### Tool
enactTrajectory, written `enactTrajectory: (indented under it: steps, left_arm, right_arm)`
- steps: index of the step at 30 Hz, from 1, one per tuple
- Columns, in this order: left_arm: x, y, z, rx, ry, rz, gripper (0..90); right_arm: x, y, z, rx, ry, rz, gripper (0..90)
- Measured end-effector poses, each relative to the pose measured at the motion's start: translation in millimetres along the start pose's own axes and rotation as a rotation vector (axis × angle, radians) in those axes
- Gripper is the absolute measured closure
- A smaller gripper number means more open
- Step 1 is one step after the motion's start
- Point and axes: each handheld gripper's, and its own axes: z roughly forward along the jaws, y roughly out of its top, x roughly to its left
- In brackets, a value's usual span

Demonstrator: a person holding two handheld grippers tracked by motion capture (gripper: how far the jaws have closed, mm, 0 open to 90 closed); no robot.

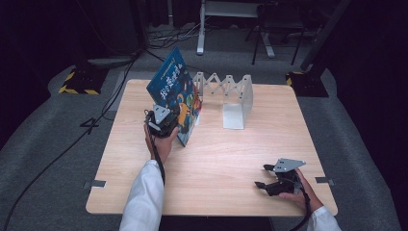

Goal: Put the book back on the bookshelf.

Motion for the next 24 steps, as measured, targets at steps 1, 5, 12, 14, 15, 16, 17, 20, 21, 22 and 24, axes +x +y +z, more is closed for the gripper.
enactTrajectory:
  steps: [1,5,12,14,15,16,17,20,21,22,24]
  left_arm:
    - [-1.4,-0.6,0.6,-0.004,0.002,0.002,74.1]
    - [-4.8,-1.3,3.8,-0.007,0.020,0.034,72.9]
    - [-5.5,0.2,6.0,-0.003,0.031,0.056,71.5]
    - [-6.4,0.5,5.8,-0.002,0.034,0.059,71.0]
    - [-6.4,0.5,5.8,-0.002,0.034,0.059,70.8]
    - [-6.5,0.7,5.1,-0.002,0.036,0.062,70.8]
    - [-6.2,1.1,4.1,-0.001,0.037,0.067,70.3]
    - [-5.0,3.0,0.9,-0.002,0.036,0.066,69.5]
    - [-4.6,3.7,0.3,0.000,0.034,0.067,69.4]
    - [-3.7,4.6,-0.5,0.007,0.033,0.078,69.3]
    - [-2.1,5.6,-1.4,0.016,0.029,0.087,69.1]
  right_arm:
    - [0.0,0.0,0.0,0.000,0.000,0.000,21.6]
    - [0.1,-0.1,0.0,-0.001,0.000,0.002,21.6]
    - [0.1,-0.1,0.0,-0.001,0.000,0.002,21.6]
    - [0.2,-0.2,0.0,-0.002,0.000,0.002,21.5]
    - [0.2,-0.2,0.0,-0.002,0.000,0.002,21.5]
    - [0.2,-0.2,0.0,-0.001,-0.001,0.002,21.6]
    - [0.2,-0.2,0.0,-0.002,0.000,0.002,21.6]
    - [0.2,-0.3,0.0,-0.003,-0.001,0.003,21.6]
    - [0.3,-0.3,0.0,-0.003,-0.001,0.003,21.6]
    - [0.3,-0.3,0.1,-0.003,-0.001,0.003,21.6]
    - [0.4,-0.4,0.1,-0.004,-0.002,0.004,21.5]
